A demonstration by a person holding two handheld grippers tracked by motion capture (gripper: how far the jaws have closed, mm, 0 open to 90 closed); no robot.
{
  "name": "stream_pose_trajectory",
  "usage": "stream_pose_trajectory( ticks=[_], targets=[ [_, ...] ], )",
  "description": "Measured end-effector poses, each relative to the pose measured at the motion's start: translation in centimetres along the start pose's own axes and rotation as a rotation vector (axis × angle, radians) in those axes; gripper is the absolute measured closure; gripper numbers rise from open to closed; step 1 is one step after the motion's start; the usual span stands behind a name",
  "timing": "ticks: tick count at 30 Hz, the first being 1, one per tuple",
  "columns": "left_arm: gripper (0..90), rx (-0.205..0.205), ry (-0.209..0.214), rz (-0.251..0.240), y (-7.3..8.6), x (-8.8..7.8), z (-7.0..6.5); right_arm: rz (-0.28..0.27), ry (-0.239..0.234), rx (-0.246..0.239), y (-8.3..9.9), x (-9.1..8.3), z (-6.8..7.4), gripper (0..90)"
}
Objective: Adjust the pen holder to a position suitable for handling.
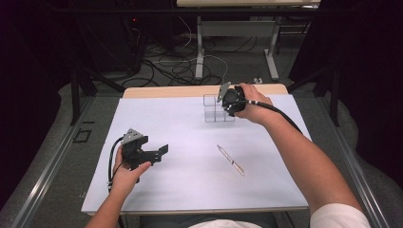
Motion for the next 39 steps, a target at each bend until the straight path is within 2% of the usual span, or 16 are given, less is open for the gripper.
stream_pose_trajectory(
  ticks=[7,8,9,11,12,13,19,23,28,33,34,35,36,37,38,39],
  targets=[
    [4.3,-0.001,-0.002,-0.001,0.0,0.0,0.0,0.007,-0.016,0.006,-0.5,1.1,-0.2,48.2],
    [4.3,-0.003,-0.002,0.005,0.0,0.1,0.0,-0.018,-0.015,-0.001,-0.6,1.4,-0.2,48.4],
    [4.3,-0.004,-0.004,0.007,0.1,0.1,0.0,0.008,-0.021,-0.011,-0.5,1.4,-0.1,48.8],
    [4.3,-0.003,-0.010,0.007,0.1,0.1,0.1,0.004,-0.021,-0.024,-0.5,1.9,0.0,49.1],
    [4.3,-0.002,-0.012,0.008,0.1,0.1,0.2,0.032,-0.033,-0.032,-0.4,2.0,0.1,49.3],
    [4.3,-0.006,-0.014,0.009,0.1,0.1,0.2,0.009,-0.027,-0.029,-0.5,2.3,0.2,49.3],
    [4.3,-0.010,-0.020,0.010,0.1,0.1,0.3,0.004,-0.047,-0.028,-0.8,3.4,0.4,49.4],
    [4.3,-0.010,-0.018,0.010,0.1,0.1,0.2,0.031,-0.059,-0.018,-0.7,4.0,0.8,49.6],
    [4.3,-0.009,-0.019,0.007,0.1,0.1,0.3,0.038,-0.080,-0.049,-0.8,5.1,0.9,51.0],
    [4.3,-0.018,-0.019,0.001,0.1,0.1,0.4,0.061,-0.092,-0.040,-0.5,5.8,1.3,52.1],
    [4.3,-0.018,-0.019,0.001,0.1,0.1,0.4,0.061,-0.092,-0.040,-0.5,5.8,1.3,52.1],
    [4.3,-0.018,-0.019,0.002,0.1,0.1,0.4,0.028,-0.094,-0.049,-0.6,6.3,1.4,52.6],
    [4.3,-0.018,-0.017,0.001,0.1,0.1,0.4,0.040,-0.099,-0.052,-0.6,6.3,1.4,53.8],
    [4.3,-0.016,-0.017,0.004,0.1,0.1,0.4,0.106,-0.110,-0.061,-0.4,5.9,1.4,54.7],
    [4.3,-0.016,-0.017,0.004,0.1,0.1,0.4,0.072,-0.111,-0.064,-0.5,6.2,1.5,55.8],
    [4.3,-0.016,-0.017,0.006,0.1,0.1,0.4,0.077,-0.108,-0.066,-0.4,6.1,1.5,57.0]
  ],
)
Point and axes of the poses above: each handheld gripper's, and its own axes: x roughly forward along the jaws, y roughly out of its underside, z roughly to its left, the point moved 6 cm from there along x, roughly forward along the jaws, and after that the axes turned 14 degrees about x, right-handed, at the moved point
